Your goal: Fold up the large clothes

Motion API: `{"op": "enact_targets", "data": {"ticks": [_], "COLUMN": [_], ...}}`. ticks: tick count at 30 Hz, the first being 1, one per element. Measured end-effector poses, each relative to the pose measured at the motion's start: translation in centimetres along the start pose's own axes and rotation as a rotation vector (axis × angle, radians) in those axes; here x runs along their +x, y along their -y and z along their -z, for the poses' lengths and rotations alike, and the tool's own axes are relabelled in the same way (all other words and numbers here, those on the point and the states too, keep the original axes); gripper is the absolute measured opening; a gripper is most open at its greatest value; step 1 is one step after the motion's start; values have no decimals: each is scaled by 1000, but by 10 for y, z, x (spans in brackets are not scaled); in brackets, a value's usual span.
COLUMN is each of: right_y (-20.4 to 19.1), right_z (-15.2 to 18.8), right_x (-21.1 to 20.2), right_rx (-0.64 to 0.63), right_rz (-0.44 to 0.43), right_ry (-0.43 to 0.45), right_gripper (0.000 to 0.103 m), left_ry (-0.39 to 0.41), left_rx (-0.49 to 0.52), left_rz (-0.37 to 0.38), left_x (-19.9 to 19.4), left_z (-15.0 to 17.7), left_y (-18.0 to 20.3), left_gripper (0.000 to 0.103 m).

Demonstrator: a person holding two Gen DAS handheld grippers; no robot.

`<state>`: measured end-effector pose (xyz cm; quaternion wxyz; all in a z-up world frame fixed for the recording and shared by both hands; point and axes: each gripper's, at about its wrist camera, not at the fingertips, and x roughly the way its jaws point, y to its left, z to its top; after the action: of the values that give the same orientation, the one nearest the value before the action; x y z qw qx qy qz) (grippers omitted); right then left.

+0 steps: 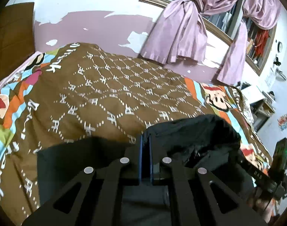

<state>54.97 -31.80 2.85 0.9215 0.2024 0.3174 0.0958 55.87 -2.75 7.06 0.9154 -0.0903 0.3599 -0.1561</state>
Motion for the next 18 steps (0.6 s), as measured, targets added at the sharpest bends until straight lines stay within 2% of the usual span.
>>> {"op": "enact_targets", "data": {"ticks": [3,5,9,11,18], "right_y": [-12,-18,-13,-8,5], "right_z": [5,14,37,48,61], "right_x": [-18,-28,-33,-29,-20], "right_rx": [-66,-117,-141,-136,-101], "right_rz": [18,33,49,52,41], "right_ry": [-10,-25,-64,-85,-103], "right_gripper": [6,6,5,5,6], "left_ry": [-42,-99,-219,-245,-235], "left_rx": [76,110,142,154,203], "left_rz": [-6,-11,-40,-44,-51], "left_x": [-16,-19,-3,4,14], "left_z": [14,30,69,85,102], "left_y": [8,9,4,5,4], "left_gripper": [3,3,3,3,3]}}
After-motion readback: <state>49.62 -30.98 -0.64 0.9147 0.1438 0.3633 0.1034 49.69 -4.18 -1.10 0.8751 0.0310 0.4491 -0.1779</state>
